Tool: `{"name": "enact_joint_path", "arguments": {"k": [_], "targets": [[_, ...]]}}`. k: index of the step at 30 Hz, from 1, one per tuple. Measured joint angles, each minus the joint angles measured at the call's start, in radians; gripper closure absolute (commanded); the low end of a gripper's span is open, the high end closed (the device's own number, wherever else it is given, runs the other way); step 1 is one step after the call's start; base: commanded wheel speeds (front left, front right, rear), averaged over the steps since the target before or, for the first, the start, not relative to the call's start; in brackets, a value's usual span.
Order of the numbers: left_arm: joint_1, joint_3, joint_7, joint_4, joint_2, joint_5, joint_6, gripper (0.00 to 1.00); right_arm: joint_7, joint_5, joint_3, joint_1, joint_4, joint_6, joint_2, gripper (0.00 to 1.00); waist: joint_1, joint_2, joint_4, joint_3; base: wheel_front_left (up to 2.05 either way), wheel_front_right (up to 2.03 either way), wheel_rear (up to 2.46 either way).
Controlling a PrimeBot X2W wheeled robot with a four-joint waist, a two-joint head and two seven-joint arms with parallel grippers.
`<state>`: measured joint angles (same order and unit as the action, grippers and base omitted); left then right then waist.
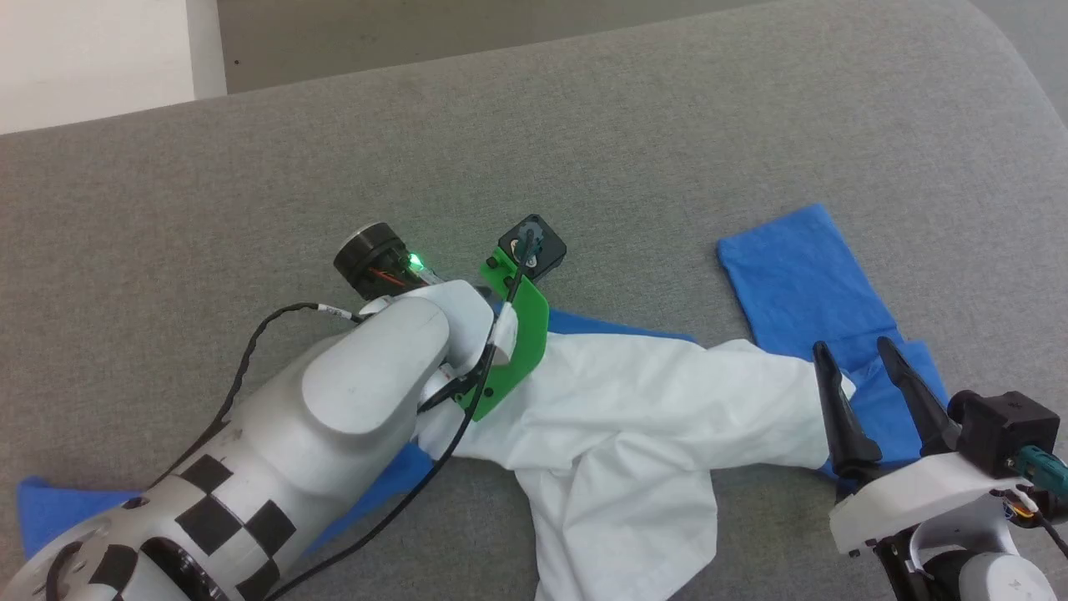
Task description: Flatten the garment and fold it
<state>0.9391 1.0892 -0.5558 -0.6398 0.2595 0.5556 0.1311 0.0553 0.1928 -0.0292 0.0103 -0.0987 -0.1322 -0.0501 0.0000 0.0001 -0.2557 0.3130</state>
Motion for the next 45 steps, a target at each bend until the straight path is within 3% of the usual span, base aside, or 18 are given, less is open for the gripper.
{"name": "enact_joint_path", "arguments": {"k": [3, 7, 12, 16, 17, 18, 19, 24, 29, 33, 39, 43, 44, 45], "targets": [[0.005, 0.007, -0.034, 0.024, 0.004, 0.044, 0.000, 1.00, 0.000, 0.001, -0.001, 0.000, -0.001, 0.000, 0.000, 0.00, 0.0000, 0.0000, -0.002, 0.003, 0.00, 0.00, 0.00], [0.046, -0.014, 0.040, 0.063, 0.077, 0.032, -0.002, 1.00, -0.003, 0.004, -0.001, -0.016, -0.011, 0.000, 0.000, 0.00, 0.0000, 0.0000, -0.004, 0.019, 0.00, 0.00, 0.00], [0.151, -0.135, 0.177, 0.048, 0.235, 0.009, -0.110, 1.00, -0.020, 0.015, 0.011, -0.041, -0.012, 0.000, 0.000, 0.00, 0.0001, 0.0000, -0.014, 0.050, 0.00, 0.00, 0.00], [0.167, -0.213, 0.233, 0.000, 0.296, 0.029, -0.181, 1.00, -0.034, 0.021, 0.032, -0.058, 0.004, 0.000, 0.000, 0.00, 0.0001, 0.0000, -0.030, 0.071, 0.00, 0.00, 0.00], [0.163, -0.231, 0.240, -0.008, 0.300, 0.044, -0.191, 0.82, -0.035, 0.022, 0.038, -0.061, 0.008, 0.000, 0.000, 0.00, 0.0001, 0.0000, -0.033, 0.074, 0.00, 0.00, 0.00], [0.153, -0.250, 0.252, -0.015, 0.302, 0.065, -0.200, 0.12, -0.035, 0.023, 0.046, -0.067, 0.013, 0.000, 0.000, 0.00, 0.0001, 0.0000, -0.036, 0.078, 0.00, 0.00, 0.00], [0.141, -0.262, 0.262, -0.015, 0.301, 0.082, -0.204, 0.00, -0.036, 0.023, 0.053, -0.075, 0.016, 0.000, 0.000, 0.00, 0.0001, 0.0000, -0.038, 0.081, 0.00, 0.00, 0.00], [0.042, -0.304, 0.372, 0.017, 0.296, 0.126, -0.233, 0.00, -0.038, 0.012, 0.079, -0.124, 0.019, 0.000, -0.001, 0.00, 0.0001, 0.0000, -0.023, 0.081, 0.00, 0.00, 0.00], [-0.065, -0.382, 0.606, 0.124, 0.273, 0.168, -0.302, 0.00, 0.008, 0.010, 0.143, -0.201, 0.028, 0.000, -0.001, 0.00, 0.0001, 0.0000, 0.019, 0.072, 0.00, 0.00, 0.00], [-0.193, -0.436, 0.773, 0.248, 0.247, 0.177, -0.367, 0.00, 0.121, 0.081, 0.182, -0.286, 0.092, 0.000, 0.000, 0.00, 0.0001, -0.0001, 0.068, 0.066, 0.00, 0.00, 0.00], [-0.363, -0.514, 0.810, 0.434, 0.207, 0.123, -0.439, 0.00, 0.290, 0.193, 0.187, -0.394, 0.236, 0.000, 0.000, 0.00, 0.0001, -0.0001, 0.147, 0.065, 0.00, 0.00, 0.00], [-0.460, -0.610, 0.813, 0.542, 0.149, 0.048, -0.452, 0.00, 0.361, 0.248, 0.169, -0.446, 0.323, 0.000, 0.001, 0.00, 0.0001, 0.0000, 0.197, 0.067, 0.00, 0.00, 0.00], [-0.482, -0.622, 0.813, 0.552, 0.138, 0.034, -0.449, 0.00, 0.370, 0.249, 0.167, -0.456, 0.337, 0.000, 0.001, 0.21, 0.0001, -0.0001, 0.207, 0.068, 0.00, 0.00, 0.00], [-0.505, -0.637, 0.813, 0.559, 0.125, 0.023, -0.441, 0.00, 0.376, 0.249, 0.169, -0.467, 0.349, 0.000, -0.001, 0.50, 0.0001, 0.0000, 0.218, 0.068, 0.00, 0.00, 0.00]]}}
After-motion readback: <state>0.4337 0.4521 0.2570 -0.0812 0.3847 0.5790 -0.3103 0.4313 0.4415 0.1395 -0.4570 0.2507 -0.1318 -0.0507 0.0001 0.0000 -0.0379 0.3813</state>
